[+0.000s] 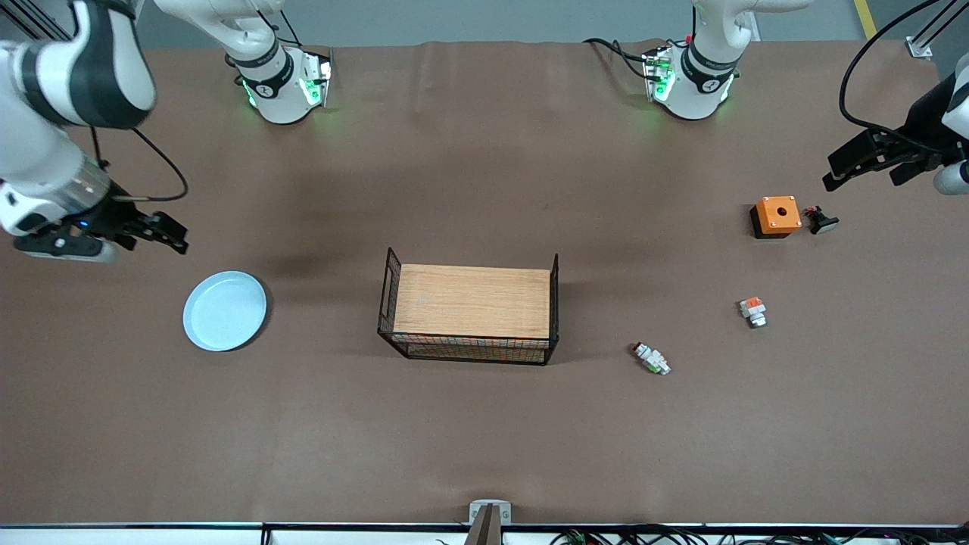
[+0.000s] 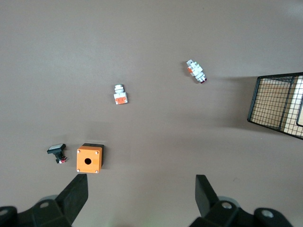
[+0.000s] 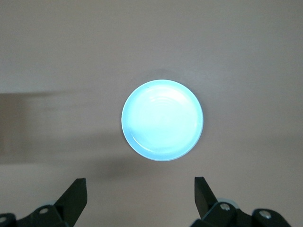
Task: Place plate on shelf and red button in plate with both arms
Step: 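Reach the right gripper down to the rim of the blue plate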
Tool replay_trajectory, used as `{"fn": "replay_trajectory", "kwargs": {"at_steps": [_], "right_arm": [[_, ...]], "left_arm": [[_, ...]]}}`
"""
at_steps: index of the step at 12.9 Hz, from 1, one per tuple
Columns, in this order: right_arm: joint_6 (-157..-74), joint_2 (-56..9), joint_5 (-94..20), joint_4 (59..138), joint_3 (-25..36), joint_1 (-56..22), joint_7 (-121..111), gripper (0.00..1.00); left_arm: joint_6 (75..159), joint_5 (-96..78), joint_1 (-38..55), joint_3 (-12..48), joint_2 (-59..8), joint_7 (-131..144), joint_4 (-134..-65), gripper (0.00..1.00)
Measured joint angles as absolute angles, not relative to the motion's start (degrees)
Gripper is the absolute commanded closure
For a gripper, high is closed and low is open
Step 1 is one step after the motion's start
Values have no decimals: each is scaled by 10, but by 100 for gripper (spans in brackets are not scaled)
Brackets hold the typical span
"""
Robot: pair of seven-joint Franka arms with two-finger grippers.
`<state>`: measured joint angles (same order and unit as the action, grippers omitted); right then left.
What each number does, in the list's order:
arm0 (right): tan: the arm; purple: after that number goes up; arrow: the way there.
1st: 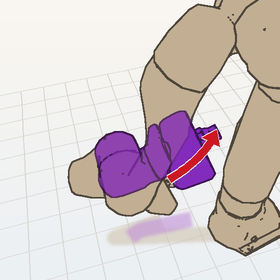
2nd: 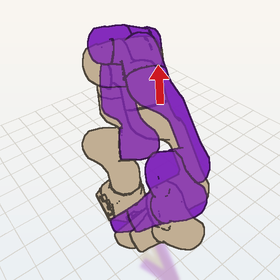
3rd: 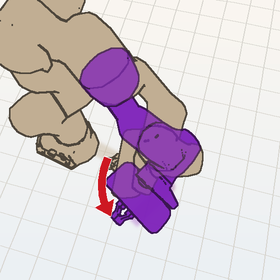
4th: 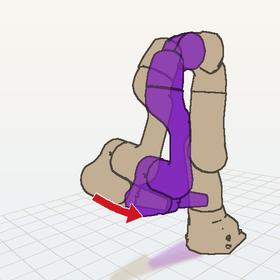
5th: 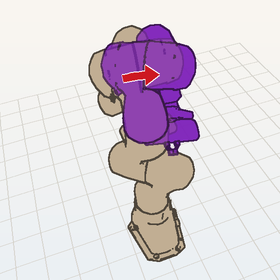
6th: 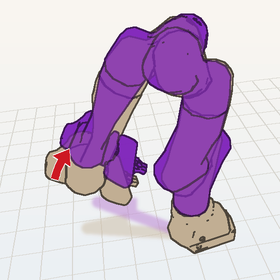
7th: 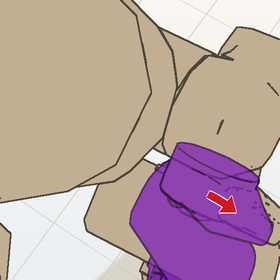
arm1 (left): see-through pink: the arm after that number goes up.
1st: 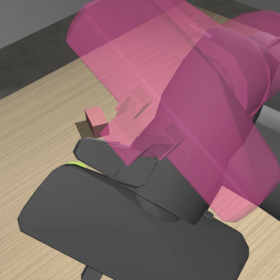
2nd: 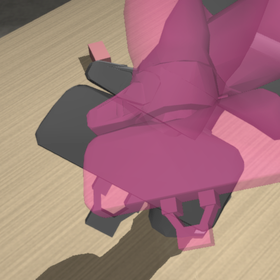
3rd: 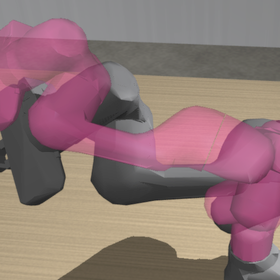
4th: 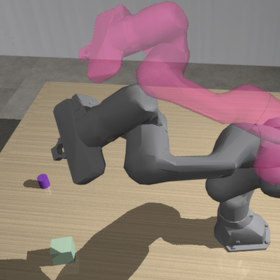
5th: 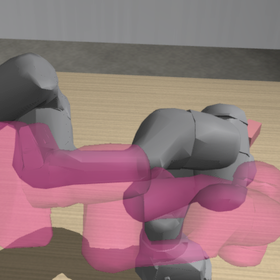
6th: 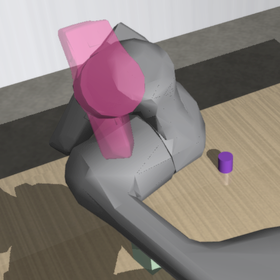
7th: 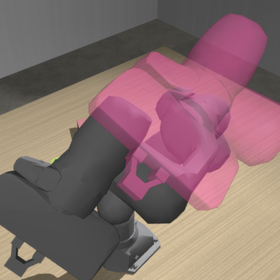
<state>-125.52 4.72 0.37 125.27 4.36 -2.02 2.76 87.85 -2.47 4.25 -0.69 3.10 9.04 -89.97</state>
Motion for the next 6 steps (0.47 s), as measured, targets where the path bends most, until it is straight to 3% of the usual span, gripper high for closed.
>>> {"fn": "replay_trajectory", "kwargs": {"at_steps": [6], "right_arm": [[-1428, -100, 4, 1273, 44, -49, 35, 0]], "left_arm": [[878, -25, 42, -7, 29, 91, -900, 0]]}}
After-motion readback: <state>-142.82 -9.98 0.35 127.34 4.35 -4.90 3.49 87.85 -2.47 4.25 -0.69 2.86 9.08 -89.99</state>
